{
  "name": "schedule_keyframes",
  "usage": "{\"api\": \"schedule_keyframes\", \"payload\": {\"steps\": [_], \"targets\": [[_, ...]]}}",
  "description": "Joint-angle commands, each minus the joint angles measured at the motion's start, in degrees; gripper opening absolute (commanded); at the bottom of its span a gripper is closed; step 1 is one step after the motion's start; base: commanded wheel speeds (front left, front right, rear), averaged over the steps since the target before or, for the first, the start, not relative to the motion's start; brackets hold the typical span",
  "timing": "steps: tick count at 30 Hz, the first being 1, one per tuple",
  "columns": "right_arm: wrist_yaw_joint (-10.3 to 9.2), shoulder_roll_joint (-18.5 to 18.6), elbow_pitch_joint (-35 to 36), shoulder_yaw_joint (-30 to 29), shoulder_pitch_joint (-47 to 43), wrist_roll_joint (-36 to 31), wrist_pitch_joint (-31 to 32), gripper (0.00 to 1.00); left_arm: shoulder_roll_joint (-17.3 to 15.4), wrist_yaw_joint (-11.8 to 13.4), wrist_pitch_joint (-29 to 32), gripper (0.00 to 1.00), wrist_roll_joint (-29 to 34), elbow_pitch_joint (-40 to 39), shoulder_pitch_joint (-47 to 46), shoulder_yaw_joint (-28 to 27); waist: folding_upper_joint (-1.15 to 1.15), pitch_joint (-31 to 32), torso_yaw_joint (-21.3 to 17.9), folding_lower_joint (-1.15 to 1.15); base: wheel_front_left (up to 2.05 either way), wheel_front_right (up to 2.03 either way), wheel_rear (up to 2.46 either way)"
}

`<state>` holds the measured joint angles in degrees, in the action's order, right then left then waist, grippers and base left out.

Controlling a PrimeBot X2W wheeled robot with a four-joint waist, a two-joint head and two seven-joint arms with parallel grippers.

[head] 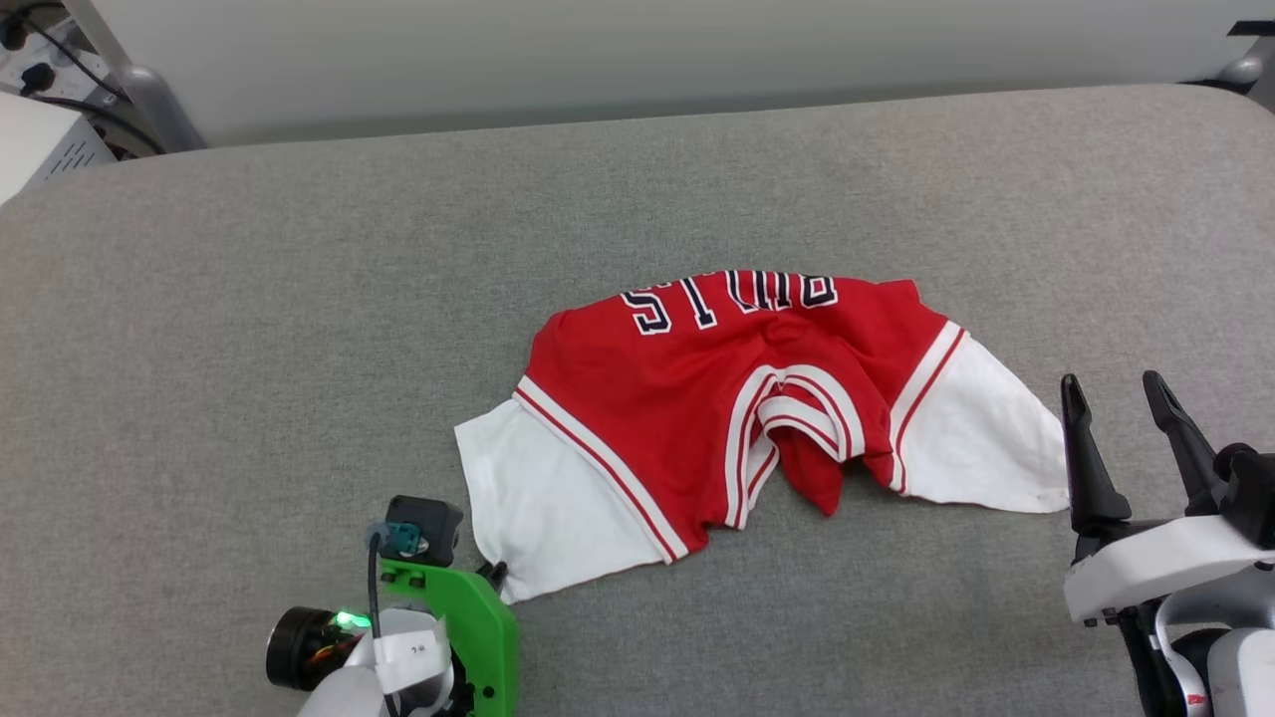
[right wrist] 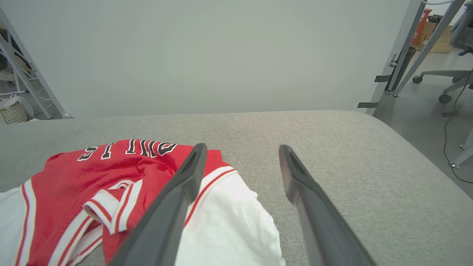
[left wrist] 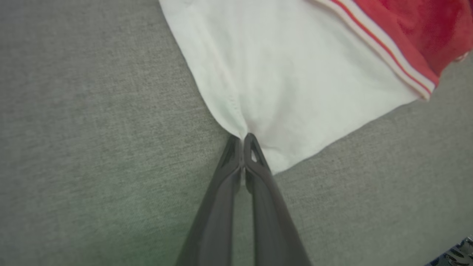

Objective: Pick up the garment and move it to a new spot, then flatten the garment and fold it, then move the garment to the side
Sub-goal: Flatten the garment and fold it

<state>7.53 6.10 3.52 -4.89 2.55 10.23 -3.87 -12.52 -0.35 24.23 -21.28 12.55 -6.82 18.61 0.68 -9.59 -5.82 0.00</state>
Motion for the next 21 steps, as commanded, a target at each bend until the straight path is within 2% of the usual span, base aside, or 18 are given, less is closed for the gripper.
{"api": "schedule_keyframes", "payload": {"steps": [1,5,10,14,21], "targets": [[-0.04,0.5,-0.7,-0.4,-0.3,-0.2,1.3,1.0,-0.2,0.7,-2.2,0.0,-0.5,0.7,1.0,-0.9,-0.68,2.0,0.8,0.0,0.0,0.0,0.0],[-0.04,1.3,-2.7,-1.2,-1.8,0.2,6.4,1.0,-0.5,0.7,-6.0,0.0,-2.2,-2.0,1.5,-3.3,-0.68,3.9,1.8,0.0,0.0,0.0,0.0],[-0.04,3.3,-5.6,-2.5,-2.9,0.7,14.7,1.0,-1.9,1.0,-7.6,0.0,-2.8,-8.1,1.4,-5.3,-0.68,4.1,3.4,0.0,0.0,0.0,0.0],[-0.04,4.1,-7.1,-3.4,-2.2,2.3,21.9,1.0,-1.9,0.7,-5.9,0.0,-5.0,-13.5,2.1,-5.8,-0.68,3.2,4.5,0.0,0.0,0.0,0.0],[-0.04,5.4,-9.6,-6.2,1.1,1.7,31.6,1.0,-3.9,0.7,-1.5,0.0,-6.4,-22.1,3.4,-5.8,-0.68,1.1,6.5,0.0,0.0,0.0,0.0]]}}
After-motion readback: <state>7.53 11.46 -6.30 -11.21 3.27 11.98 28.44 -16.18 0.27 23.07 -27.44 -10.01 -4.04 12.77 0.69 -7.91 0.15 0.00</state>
